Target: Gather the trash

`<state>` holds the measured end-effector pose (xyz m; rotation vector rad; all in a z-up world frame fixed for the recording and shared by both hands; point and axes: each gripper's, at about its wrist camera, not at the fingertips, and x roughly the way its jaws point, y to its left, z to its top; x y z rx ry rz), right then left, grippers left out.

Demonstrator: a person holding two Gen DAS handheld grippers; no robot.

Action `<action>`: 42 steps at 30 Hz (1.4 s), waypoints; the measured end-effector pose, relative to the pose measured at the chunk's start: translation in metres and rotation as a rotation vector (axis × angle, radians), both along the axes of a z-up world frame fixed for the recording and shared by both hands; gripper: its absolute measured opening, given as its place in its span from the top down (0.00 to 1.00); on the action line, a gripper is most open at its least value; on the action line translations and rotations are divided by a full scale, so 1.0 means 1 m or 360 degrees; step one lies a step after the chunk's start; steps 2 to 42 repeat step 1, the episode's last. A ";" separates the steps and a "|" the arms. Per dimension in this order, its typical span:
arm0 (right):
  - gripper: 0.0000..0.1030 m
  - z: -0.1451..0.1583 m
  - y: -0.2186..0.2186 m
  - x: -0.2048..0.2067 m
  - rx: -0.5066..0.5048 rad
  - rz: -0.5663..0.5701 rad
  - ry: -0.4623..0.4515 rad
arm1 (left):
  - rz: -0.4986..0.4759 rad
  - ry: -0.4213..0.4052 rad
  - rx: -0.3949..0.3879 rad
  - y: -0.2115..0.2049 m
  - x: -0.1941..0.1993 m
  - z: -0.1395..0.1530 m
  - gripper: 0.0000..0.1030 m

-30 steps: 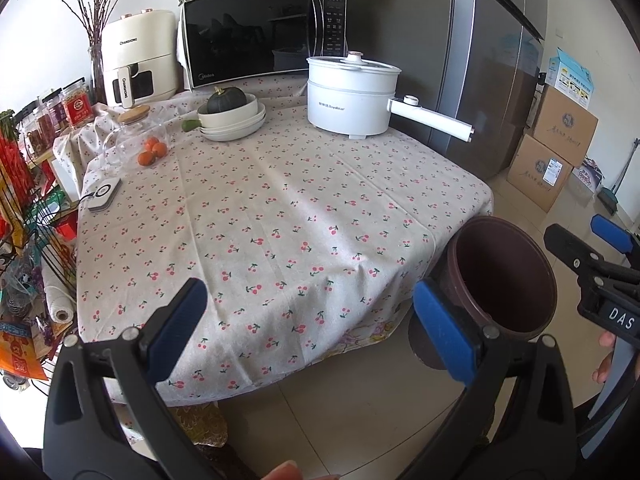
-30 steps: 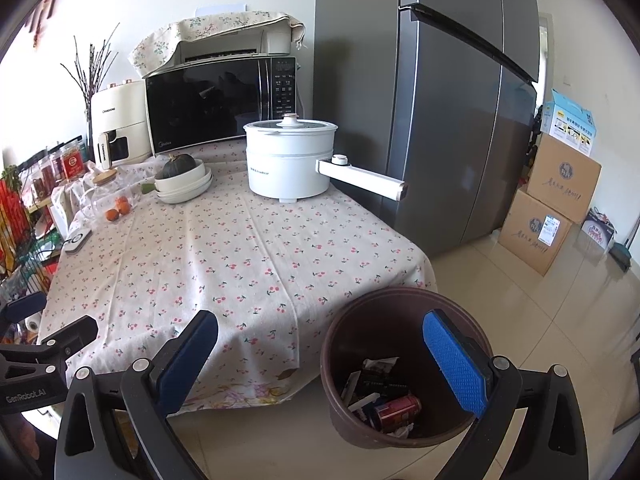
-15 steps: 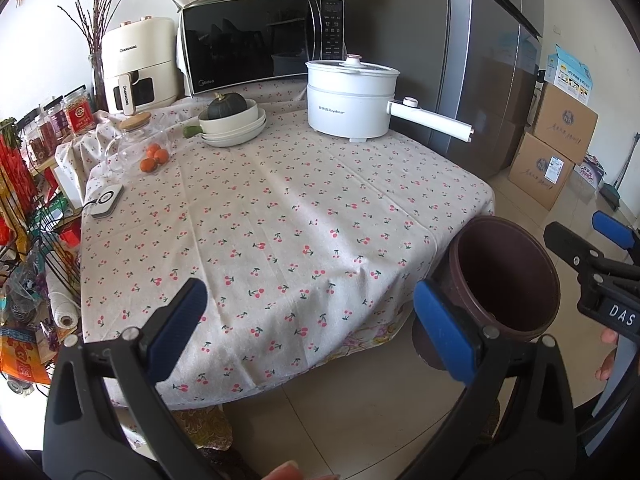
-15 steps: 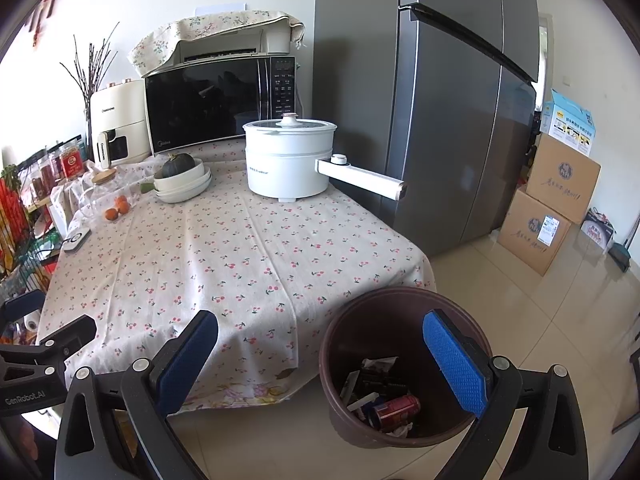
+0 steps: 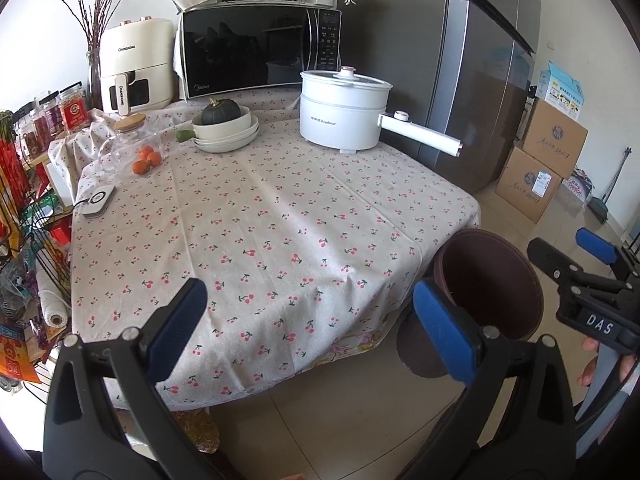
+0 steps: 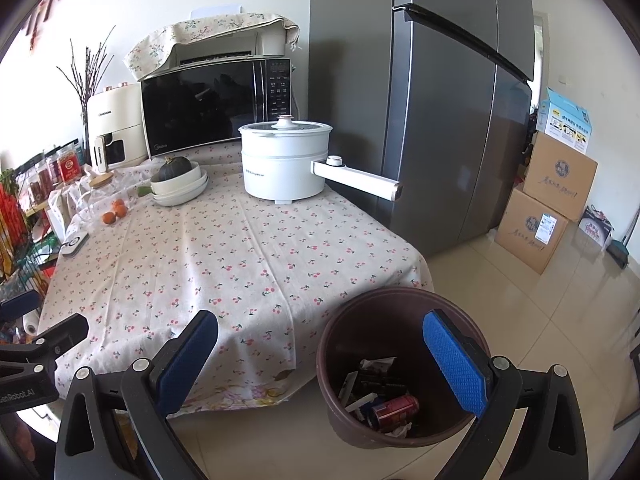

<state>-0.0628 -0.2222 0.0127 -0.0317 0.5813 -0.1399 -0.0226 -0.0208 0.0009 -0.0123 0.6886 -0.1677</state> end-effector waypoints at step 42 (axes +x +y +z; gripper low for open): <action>0.00 0.000 0.001 0.000 -0.0003 0.0005 0.0001 | -0.0025 -0.0004 -0.0021 0.000 0.001 0.003 0.00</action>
